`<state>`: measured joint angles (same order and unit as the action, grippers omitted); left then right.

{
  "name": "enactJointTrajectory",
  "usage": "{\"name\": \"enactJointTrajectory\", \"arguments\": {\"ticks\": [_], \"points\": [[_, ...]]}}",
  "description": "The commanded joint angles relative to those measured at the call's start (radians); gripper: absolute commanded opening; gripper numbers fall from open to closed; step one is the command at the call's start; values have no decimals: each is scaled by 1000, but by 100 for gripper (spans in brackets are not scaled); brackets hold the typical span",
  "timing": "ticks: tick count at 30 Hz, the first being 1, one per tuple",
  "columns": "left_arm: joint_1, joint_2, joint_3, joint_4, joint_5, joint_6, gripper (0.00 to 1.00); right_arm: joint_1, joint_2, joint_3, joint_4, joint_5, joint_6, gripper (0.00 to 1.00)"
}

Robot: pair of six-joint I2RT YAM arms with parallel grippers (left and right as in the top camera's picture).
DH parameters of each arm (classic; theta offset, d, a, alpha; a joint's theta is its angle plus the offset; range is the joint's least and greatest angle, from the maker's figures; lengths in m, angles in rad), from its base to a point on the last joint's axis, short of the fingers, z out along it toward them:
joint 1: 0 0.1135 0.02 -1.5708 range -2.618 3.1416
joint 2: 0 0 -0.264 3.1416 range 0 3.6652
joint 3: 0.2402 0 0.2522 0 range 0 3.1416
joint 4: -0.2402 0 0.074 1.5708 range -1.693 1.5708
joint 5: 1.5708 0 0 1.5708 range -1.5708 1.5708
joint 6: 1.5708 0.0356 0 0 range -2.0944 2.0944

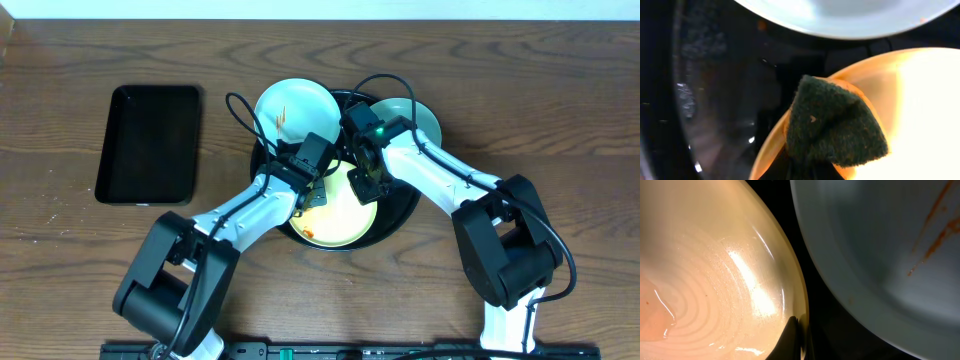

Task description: Clean dirty plates on tray and stack at the side

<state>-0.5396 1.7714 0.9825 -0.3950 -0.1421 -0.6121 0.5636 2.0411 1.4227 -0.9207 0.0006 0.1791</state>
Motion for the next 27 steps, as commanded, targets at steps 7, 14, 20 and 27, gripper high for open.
{"name": "enactJointTrajectory", "arguments": {"ticks": [7, 14, 20, 27], "points": [[12, -187, -10, -49, -222, 69, 7, -6, 7, -10, -18, 24, -8, 1], [10, -197, -13, -53, 96, -37, 7, -6, 7, -10, -17, 24, -8, 1], [5, -121, -18, -53, 297, -150, 7, -6, 7, -10, -17, 25, -8, 1], [-30, -29, -18, -61, 300, -150, 8, -6, 7, -10, -18, 25, -8, 1]]}}
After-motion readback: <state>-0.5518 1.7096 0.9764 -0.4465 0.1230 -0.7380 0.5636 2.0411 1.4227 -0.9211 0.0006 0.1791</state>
